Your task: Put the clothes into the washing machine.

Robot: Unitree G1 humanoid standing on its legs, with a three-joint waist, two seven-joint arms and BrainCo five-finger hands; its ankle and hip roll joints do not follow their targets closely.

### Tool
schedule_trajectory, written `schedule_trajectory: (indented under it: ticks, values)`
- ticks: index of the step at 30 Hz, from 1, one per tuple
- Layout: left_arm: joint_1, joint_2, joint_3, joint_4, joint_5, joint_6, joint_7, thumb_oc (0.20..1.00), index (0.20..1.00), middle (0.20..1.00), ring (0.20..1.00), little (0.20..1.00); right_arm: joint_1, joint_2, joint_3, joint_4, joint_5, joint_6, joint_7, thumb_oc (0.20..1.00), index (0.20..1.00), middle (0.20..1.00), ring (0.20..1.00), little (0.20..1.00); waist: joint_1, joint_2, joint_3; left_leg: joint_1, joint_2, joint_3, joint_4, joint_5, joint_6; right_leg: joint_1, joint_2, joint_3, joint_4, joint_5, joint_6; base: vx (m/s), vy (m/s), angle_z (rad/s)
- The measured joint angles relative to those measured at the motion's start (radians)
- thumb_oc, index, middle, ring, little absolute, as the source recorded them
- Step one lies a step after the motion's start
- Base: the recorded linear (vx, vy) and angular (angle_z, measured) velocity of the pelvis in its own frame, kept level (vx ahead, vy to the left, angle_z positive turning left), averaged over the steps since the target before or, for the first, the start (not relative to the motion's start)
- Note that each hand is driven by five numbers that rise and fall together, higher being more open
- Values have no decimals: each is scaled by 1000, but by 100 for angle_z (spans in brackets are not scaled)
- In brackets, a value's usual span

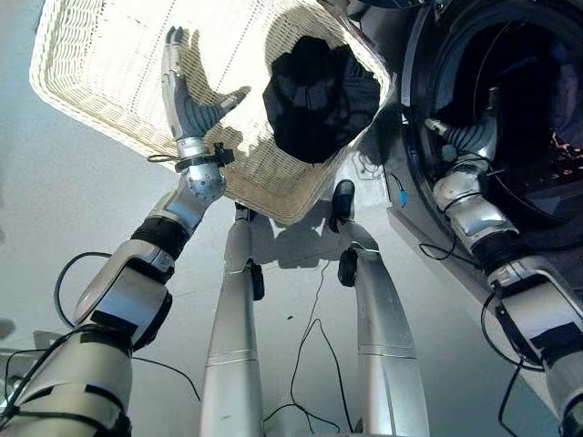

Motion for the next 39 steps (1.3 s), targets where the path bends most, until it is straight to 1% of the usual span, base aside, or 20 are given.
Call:
schedule_trajectory:
  ticks: [3, 6, 9, 12, 16, 19, 22, 25, 29, 30, 32, 34, 37, 39]
  values:
    - [0, -16, 27, 2, -28, -9, 17, 1000, 1000, 1000, 1000, 1000, 19, 11, 0, -41, -76, -16, -18, 1000, 1000, 1000, 1000, 1000, 0, 1, 0, 0, 0, 1, 0, 0, 0, 0, 0, 1, 1, -2, -2, -18, 41, 0]
    - [4, -20, 33, 4, -34, -22, 32, 1000, 1000, 1000, 1000, 1000, 37, 11, 0, -107, -177, -32, -44, 1000, 1000, 1000, 1000, 1000, 1, 1, 0, 2, 0, 1, 0, -1, -1, 0, 0, 3, 3, -5, -5, -5, 11, 0]
    - [7, -28, 63, 4, -36, -22, 39, 1000, 1000, 1000, 1000, 1000, 46, 11, 11, -183, -278, -63, -45, 1000, 1000, 1000, 1000, 1000, 2, 1, 0, 8, -2, 2, 0, -1, -2, 0, -1, 7, 15, -12, -5, 0, 0, 0]
    - [15, -27, 68, 2, -36, -22, 53, 1000, 1000, 1000, 1000, 1000, 43, 12, 39, -240, -357, -100, -42, 1000, 1000, 1000, 1000, 1000, 4, 3, -1, 12, -1, 3, 0, -1, -3, -1, -1, 9, 22, -16, -5, 0, 0, 0]
    - [32, -40, 81, -3, -38, -22, 54, 1000, 1000, 1000, 1000, 1000, 36, 15, 47, -292, -445, -151, -16, 1000, 1000, 1000, 1000, 1000, 9, 3, -1, 13, -2, 3, 1, 1, -6, -5, -2, 10, 36, -22, -6, -2, -2, 1]
    - [36, -51, 106, -3, -64, -21, 54, 1000, 1000, 1000, 1000, 1000, 15, 16, 90, -306, -480, -161, 10, 1000, 1000, 1000, 1000, 1000, 13, 3, -1, 16, -2, 2, 2, 3, -10, -7, -3, 10, 48, -28, -8, -2, -3, 1]
    - [35, -61, 108, -3, -66, -21, 52, 1000, 1000, 1000, 1000, 1000, -21, 22, 131, -307, -484, -159, 45, 1000, 1000, 1000, 1000, 1000, 32, 5, -2, 25, -1, 0, 2, 7, -15, -6, -3, 9, 65, -35, -14, -2, -6, 2]
    - [37, -63, 106, -3, -66, -21, 49, 1000, 1000, 1000, 1000, 1000, -69, 32, 177, -304, -497, -150, 77, 1000, 1000, 1000, 1000, 1000, 35, 5, -2, 26, 0, -2, 2, 7, -18, -7, -3, 4, 76, -40, -18, -1, -19, 5]
    - [27, -67, 103, -1, -66, -20, 41, 1000, 1000, 1000, 1000, 1000, -118, 38, 236, -268, -496, -107, 134, 1000, 1000, 1000, 1000, 1000, 47, 5, -2, 26, 2, -6, 2, 7, -20, -7, -4, -2, 81, -42, -20, 0, -5, 1]
    - [18, -70, 103, 4, -67, -20, 37, 1000, 1000, 1000, 1000, 1000, -127, 40, 249, -244, -496, -96, 143, 1000, 1000, 1000, 1000, 1000, 56, 6, -3, 26, 3, -7, 2, 9, -22, -7, -4, -3, 82, -42, -21, 0, 0, 0]
    - [2, -70, 102, 22, -78, -20, 32, 1000, 1000, 1000, 1000, 1000, -154, 48, 289, -189, -493, -69, 169, 1000, 1000, 1000, 1000, 1000, 63, 6, -3, 26, 2, -12, 3, 12, -23, -5, -4, -6, 85, -44, -23, 3, -22, 4]
    - [-12, -70, 100, 36, -96, -20, 25, 1000, 1000, 1000, 1000, 1000, -182, 52, 325, -143, -483, -29, 202, 1000, 1000, 1000, 1000, 1000, 68, 6, -3, 26, 2, -16, 4, 15, -25, -5, -5, -8, 85, -43, -24, 0, 0, 0]
    - [-39, -70, 70, 65, -107, -20, 19, 1000, 1000, 1000, 1000, 1000, -227, 60, 380, -61, -445, 54, 249, 1000, 1000, 1000, 1000, 1000, 81, 7, -3, 26, 1, -27, 6, 17, -28, -3, -5, -13, 89, -44, -26, 2, -3, 1]
    - [-45, -70, 61, 66, -108, -21, 14, 1000, 1000, 1000, 1000, 1000, -246, 76, 392, -19, -436, 90, 267, 1000, 1000, 1000, 1000, 1000, 82, 8, -3, 27, 1, -30, 7, 18, -30, -1, -6, -18, 93, -46, -29, 11, -5, 6]
